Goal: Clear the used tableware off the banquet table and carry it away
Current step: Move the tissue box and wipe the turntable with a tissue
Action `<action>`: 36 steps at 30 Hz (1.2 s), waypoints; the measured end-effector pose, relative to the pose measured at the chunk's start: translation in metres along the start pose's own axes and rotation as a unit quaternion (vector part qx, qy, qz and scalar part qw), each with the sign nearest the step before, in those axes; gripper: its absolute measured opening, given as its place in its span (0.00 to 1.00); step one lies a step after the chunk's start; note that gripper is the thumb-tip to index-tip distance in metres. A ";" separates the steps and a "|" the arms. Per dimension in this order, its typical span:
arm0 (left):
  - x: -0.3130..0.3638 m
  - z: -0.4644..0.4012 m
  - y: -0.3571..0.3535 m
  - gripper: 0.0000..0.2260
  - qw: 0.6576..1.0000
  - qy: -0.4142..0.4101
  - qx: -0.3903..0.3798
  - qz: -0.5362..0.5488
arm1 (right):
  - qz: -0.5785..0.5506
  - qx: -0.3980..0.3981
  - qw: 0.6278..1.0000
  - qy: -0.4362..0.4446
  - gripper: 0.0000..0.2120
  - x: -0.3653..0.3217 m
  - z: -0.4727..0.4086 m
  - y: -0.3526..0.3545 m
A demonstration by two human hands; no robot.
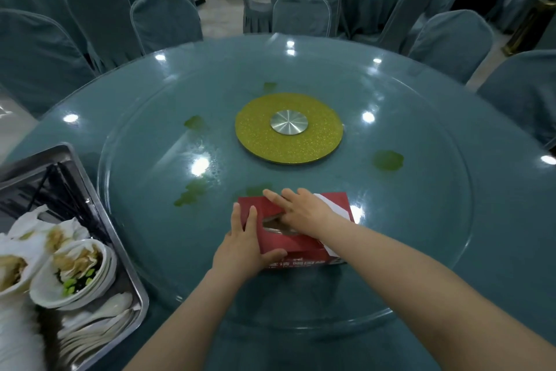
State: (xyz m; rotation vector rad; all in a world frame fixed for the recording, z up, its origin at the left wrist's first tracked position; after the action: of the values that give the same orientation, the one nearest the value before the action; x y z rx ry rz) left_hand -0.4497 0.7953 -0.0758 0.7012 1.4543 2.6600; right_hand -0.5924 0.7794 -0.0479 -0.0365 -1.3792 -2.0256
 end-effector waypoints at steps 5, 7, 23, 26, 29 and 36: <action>-0.005 0.000 0.001 0.52 1.000 0.000 0.000 -0.008 | -0.037 0.010 0.999 0.028 0.11 0.002 0.000 -0.002; -0.007 -0.001 0.003 0.52 1.000 -0.001 0.000 -0.007 | -0.047 0.022 0.998 0.035 0.12 0.004 0.000 -0.001; -0.016 0.003 0.017 0.51 0.999 0.000 -0.021 0.026 | -0.566 0.369 0.700 -0.232 0.08 0.023 0.086 -0.039; -0.018 0.005 0.020 0.52 0.999 0.002 -0.024 0.030 | -0.618 0.389 0.614 -0.299 0.09 0.034 0.106 -0.046; -0.019 0.006 0.025 0.52 0.999 0.012 -0.029 0.024 | -0.656 0.385 0.561 -0.326 0.10 0.045 0.123 -0.060; -0.005 0.010 0.031 0.56 0.999 0.051 -0.008 -0.005 | -0.669 0.419 0.480 -0.381 0.07 0.068 0.169 -0.096</action>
State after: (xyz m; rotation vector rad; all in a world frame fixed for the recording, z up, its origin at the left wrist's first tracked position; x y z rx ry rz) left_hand -0.4356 0.7843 -0.0478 0.5628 1.4525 2.7352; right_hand -0.7541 0.9056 -0.0259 1.0003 -3.7268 -1.9325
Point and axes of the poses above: each hand's wrist, its own z-axis away from the middle knuckle, its own y-axis out of the back of the hand, x = y × z, the point moved 4 cm from there along -z, towards the middle knuckle, and after that the axes turned 11 degrees about -x, right-handed, at the moved point
